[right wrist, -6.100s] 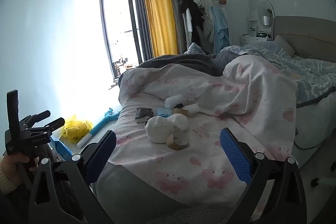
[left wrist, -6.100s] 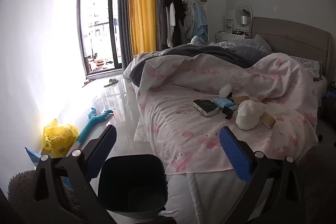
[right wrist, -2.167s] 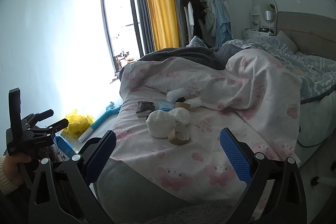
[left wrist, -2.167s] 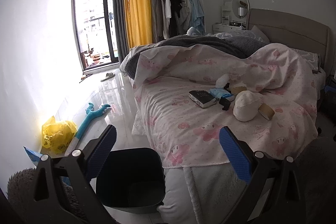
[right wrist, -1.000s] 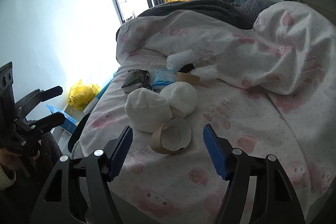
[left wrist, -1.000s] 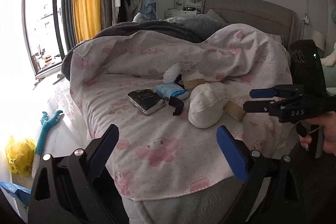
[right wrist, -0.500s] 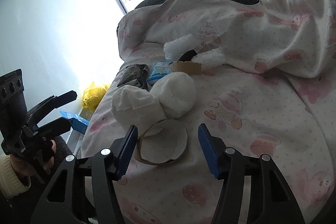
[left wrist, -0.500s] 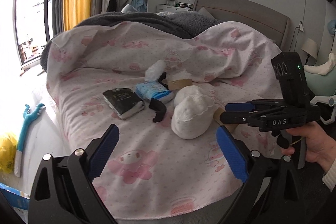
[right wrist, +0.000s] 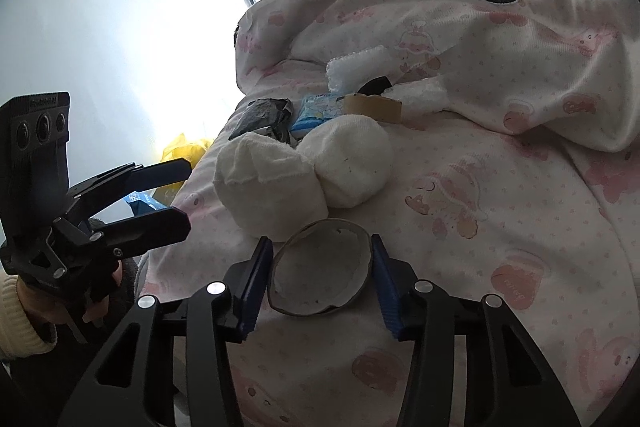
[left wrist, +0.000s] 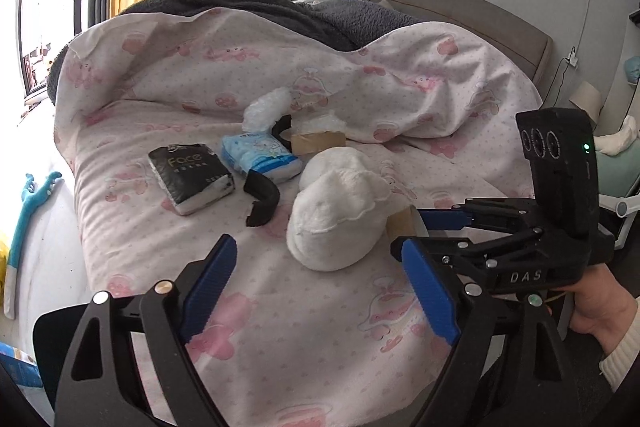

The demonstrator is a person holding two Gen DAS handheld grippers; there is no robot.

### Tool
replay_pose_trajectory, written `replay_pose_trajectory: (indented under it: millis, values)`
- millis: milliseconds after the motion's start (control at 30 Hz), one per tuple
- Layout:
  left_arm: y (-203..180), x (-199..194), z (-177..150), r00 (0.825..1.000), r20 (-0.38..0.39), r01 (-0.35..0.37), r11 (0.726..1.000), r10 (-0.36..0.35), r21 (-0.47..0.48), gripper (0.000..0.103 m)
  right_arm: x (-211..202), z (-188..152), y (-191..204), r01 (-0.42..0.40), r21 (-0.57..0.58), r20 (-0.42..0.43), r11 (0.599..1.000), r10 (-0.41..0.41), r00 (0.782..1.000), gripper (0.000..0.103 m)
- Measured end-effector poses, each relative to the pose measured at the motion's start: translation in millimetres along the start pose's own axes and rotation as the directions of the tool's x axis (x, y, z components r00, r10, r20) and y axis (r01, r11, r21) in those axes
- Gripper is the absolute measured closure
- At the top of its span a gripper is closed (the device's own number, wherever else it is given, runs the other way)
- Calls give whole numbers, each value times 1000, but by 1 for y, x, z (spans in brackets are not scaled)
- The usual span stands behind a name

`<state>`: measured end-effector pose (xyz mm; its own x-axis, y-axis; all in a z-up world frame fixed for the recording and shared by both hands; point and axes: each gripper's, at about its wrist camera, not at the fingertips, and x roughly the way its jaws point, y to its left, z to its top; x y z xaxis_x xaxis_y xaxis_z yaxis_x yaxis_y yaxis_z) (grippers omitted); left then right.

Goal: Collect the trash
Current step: 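Grasp the white crumpled tissue with the left gripper while the right gripper lifts the tape core, then carry the tissue in the left gripper and tape core in the right gripper to the black bin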

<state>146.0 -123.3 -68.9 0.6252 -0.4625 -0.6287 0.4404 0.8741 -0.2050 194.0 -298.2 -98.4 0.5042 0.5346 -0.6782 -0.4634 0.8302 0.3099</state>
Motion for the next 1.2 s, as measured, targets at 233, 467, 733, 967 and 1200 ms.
replay_pose_trajectory:
  millis: [233, 467, 733, 967, 1200]
  values:
    - [-1, 16, 6, 1000, -16, -7, 999, 7, -31, 26, -16, -1, -7, 24, 17, 55, 1000, -25, 998, 54]
    - [3, 31, 10, 999, -37, 35, 996, -38, -82, 32, -42, 4, -22, 67, 106, 174, 992, -85, 981, 54]
    - [9, 39, 10, 994, -64, 79, 993, -85, -91, 59, -54, 12, -23, 97, 154, 237, 983, -132, 962, 54]
    - [11, 25, 9, 994, -47, 100, 994, -103, -50, 66, -49, 20, -7, 115, 140, 237, 983, -146, 961, 54]
    - [19, -7, 10, 997, 13, 70, 998, -70, -2, 67, -41, 37, 26, 118, 111, 261, 987, -144, 955, 54]
